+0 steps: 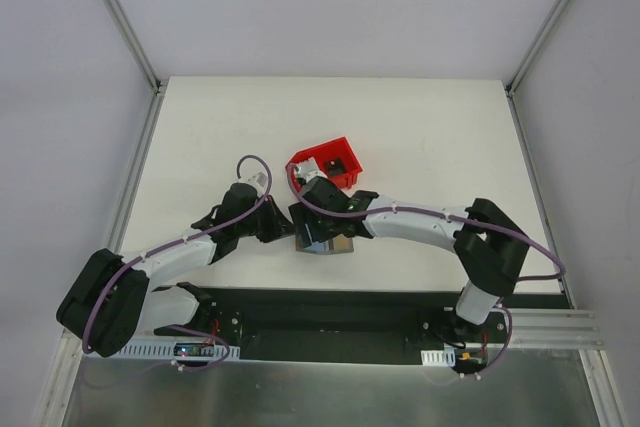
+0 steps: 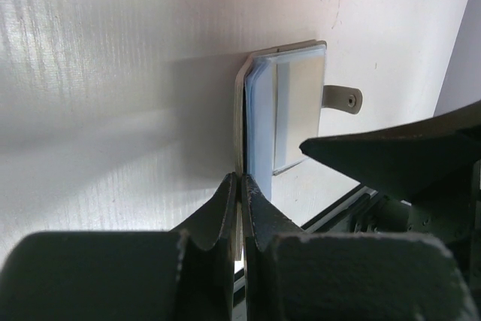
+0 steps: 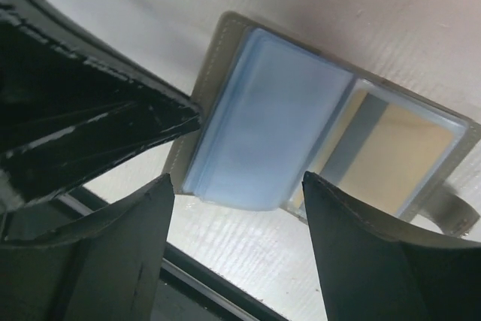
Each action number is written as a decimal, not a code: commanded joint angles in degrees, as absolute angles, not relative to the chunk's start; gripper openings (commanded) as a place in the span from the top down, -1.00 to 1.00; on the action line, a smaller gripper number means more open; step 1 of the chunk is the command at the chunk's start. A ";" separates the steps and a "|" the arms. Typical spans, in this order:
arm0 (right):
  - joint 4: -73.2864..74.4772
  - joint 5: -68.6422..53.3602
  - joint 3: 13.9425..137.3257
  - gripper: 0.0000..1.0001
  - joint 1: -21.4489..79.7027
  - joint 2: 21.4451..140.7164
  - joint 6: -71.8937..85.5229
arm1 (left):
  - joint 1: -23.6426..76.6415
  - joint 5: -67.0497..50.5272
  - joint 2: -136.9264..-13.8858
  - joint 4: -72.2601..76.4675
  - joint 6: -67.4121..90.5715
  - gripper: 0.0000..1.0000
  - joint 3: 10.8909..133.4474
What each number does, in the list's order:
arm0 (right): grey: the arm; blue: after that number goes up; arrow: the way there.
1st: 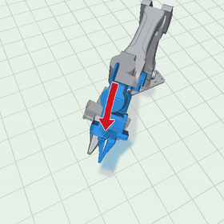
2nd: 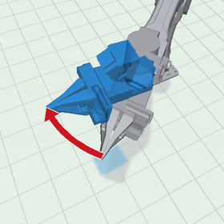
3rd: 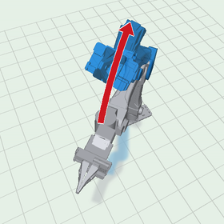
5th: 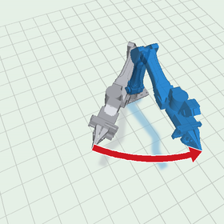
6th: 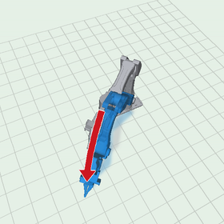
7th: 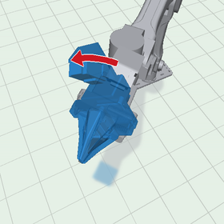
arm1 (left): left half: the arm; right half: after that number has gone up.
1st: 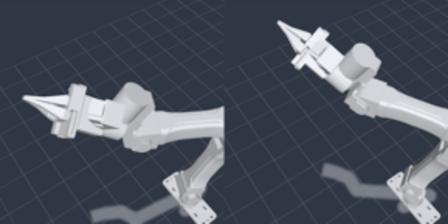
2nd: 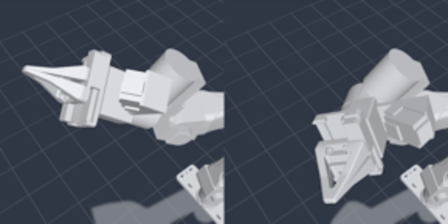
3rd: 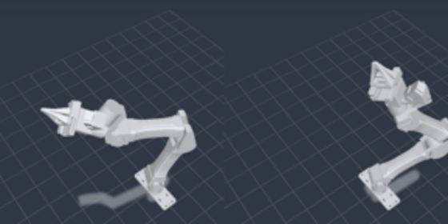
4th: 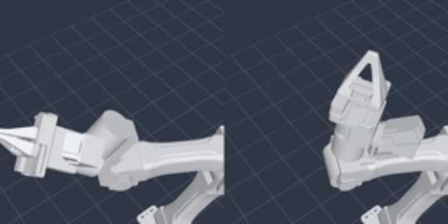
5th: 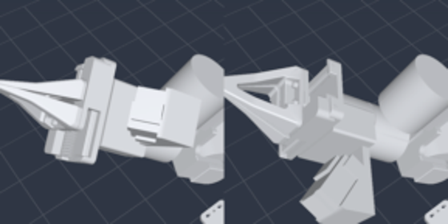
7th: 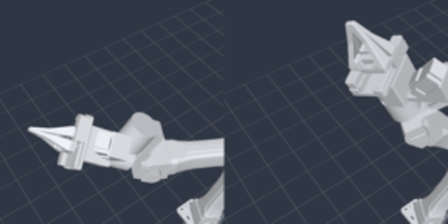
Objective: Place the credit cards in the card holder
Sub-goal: Turn over the card slot in the card holder, then pick up the credit card from the storage box.
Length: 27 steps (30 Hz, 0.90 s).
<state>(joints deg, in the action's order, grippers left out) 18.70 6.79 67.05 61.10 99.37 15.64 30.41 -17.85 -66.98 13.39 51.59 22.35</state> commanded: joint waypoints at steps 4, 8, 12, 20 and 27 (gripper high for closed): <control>7.74 0.62 61.00 -0.44 57.49 89.92 16.53 | 30.85 -16.70 -68.82 14.59 50.98 1.00 20.83; 7.56 -1.76 60.55 -0.43 53.80 85.97 13.98 | 30.85 -16.35 -69.52 15.47 50.98 1.00 20.13; 8.78 -4.03 62.92 -0.44 48.71 85.43 11.26 | 30.85 -16.52 -70.14 16.17 50.89 1.00 19.95; 12.21 -9.84 73.37 -0.46 40.52 93.94 8.62 | 30.85 -16.87 -69.87 16.26 50.63 1.00 20.30; 15.11 -13.54 84.54 -0.46 37.44 104.75 7.82 | 30.85 -17.67 -69.70 16.08 50.27 1.00 21.27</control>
<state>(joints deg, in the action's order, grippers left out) 12.58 -10.31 78.56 38.65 100.40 9.58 30.41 -17.45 -70.08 14.79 51.55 20.32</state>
